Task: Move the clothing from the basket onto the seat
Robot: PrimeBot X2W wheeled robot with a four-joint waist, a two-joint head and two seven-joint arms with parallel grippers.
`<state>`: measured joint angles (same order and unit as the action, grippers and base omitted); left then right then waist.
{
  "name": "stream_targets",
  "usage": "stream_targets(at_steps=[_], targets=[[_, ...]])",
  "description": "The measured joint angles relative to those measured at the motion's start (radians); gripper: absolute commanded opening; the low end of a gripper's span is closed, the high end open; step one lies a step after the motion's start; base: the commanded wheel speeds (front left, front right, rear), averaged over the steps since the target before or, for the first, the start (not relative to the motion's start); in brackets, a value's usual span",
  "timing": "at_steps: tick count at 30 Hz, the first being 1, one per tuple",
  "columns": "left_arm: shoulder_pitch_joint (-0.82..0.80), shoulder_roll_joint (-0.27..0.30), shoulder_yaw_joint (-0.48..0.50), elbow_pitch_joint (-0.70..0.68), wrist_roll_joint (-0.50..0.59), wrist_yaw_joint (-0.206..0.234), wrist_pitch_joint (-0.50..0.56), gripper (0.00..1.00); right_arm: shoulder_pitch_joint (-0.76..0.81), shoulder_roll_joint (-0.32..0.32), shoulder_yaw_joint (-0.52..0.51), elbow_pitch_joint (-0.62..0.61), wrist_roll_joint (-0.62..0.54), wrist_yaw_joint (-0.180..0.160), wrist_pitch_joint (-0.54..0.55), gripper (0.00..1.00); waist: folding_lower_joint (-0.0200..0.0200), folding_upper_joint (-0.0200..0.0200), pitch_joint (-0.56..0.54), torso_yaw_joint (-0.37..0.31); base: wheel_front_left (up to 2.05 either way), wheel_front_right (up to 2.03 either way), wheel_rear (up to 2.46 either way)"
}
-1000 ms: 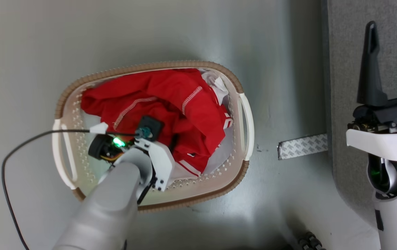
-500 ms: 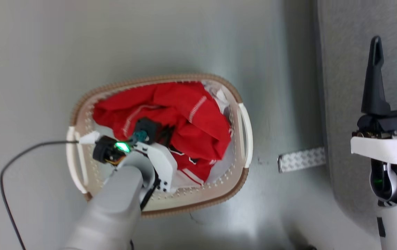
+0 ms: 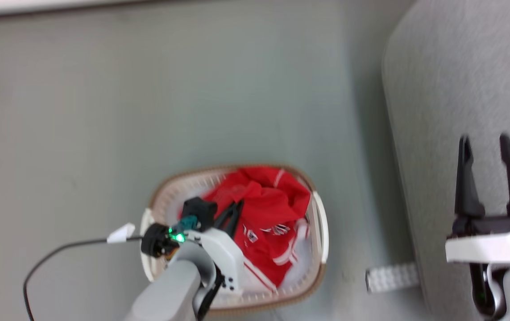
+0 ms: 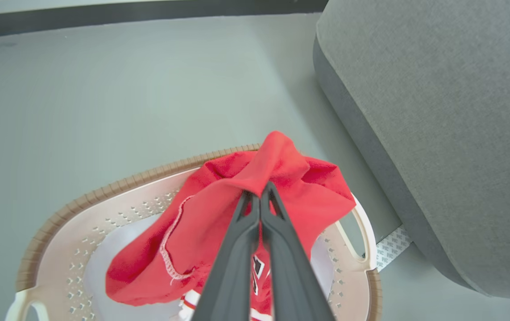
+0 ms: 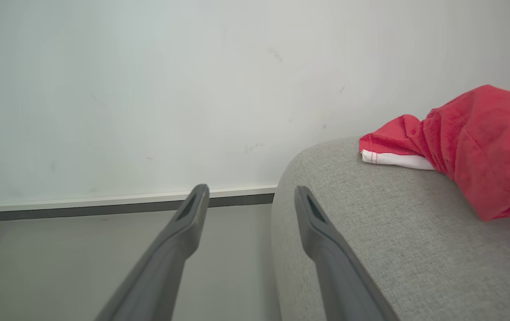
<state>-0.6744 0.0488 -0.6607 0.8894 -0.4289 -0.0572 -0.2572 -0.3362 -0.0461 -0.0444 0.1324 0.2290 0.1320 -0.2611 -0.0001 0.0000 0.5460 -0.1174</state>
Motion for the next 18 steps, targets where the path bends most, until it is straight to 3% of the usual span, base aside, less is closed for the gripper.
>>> stream_targets(at_steps=[8,18], targets=[[0.105,0.007,0.024,-0.115,-0.032,0.034,-0.005,0.0,0.126,0.0,-0.018,0.041,-0.018,0.0,0.0,1.0,-0.0002,0.0,-0.215,0.039,0.0,0.0,0.0],[0.202,0.076,0.073,-0.33,-0.059,0.092,-0.003,0.0,0.219,0.0,0.004,0.067,-0.044,0.0,0.0,1.0,-0.0003,0.0,-0.422,0.07,0.0,0.0,0.0]])
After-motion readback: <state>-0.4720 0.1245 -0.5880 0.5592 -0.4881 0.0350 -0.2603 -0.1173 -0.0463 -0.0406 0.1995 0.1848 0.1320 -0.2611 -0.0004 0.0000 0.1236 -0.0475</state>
